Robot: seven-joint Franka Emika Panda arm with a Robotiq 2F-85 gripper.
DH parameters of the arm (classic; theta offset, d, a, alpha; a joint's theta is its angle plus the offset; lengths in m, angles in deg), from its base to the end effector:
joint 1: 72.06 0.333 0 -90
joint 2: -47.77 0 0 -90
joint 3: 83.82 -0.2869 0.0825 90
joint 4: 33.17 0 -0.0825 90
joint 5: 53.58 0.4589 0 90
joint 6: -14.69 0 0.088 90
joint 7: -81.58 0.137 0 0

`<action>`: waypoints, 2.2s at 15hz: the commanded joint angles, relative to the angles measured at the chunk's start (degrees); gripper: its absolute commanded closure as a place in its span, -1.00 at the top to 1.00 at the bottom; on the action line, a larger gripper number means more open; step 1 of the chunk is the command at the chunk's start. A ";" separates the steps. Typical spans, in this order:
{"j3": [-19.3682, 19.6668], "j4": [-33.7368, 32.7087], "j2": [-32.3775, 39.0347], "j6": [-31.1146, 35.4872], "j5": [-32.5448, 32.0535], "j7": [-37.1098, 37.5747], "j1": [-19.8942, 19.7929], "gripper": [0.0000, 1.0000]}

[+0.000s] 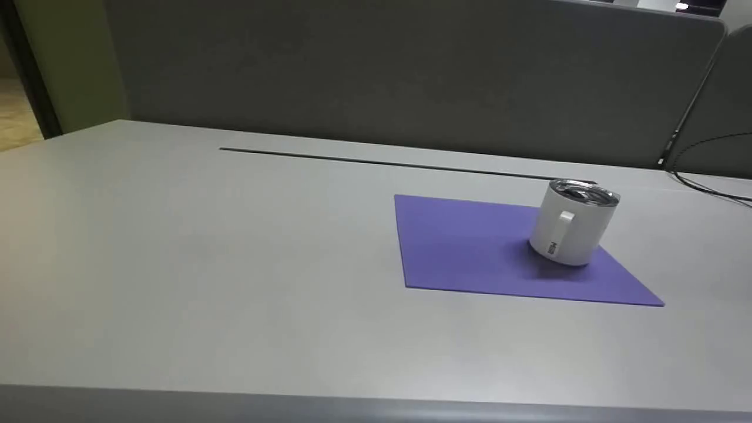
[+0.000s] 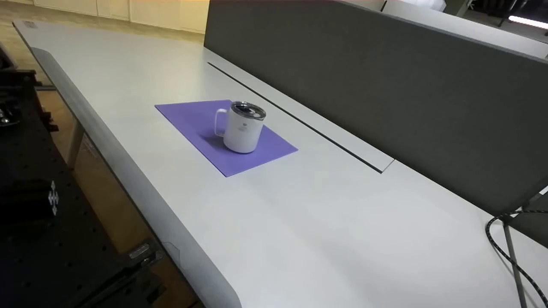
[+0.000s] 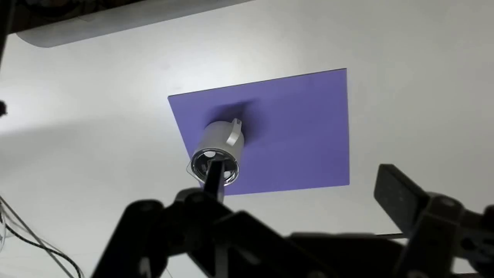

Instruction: Slide the small black thing on top of the cup

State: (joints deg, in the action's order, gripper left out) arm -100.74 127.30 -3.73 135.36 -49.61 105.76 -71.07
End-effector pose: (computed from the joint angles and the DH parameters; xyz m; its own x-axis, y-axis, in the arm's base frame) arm 0.3912 0.0971 0.3778 0.9492 -0.2095 0.2347 -0.2324 -0.9698 0.0743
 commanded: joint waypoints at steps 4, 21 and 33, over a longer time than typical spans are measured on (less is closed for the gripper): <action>0.48 -0.12 0.12 -0.14 -0.47 0.33 0.46 1.00; 21.50 -19.50 46.89 25.97 -5.95 -29.54 -6.98 -0.92; 21.41 -23.13 51.31 23.18 -7.26 -27.70 -7.12 -0.98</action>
State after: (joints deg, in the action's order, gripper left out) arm -79.82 104.25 47.61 158.69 -56.88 78.07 -78.68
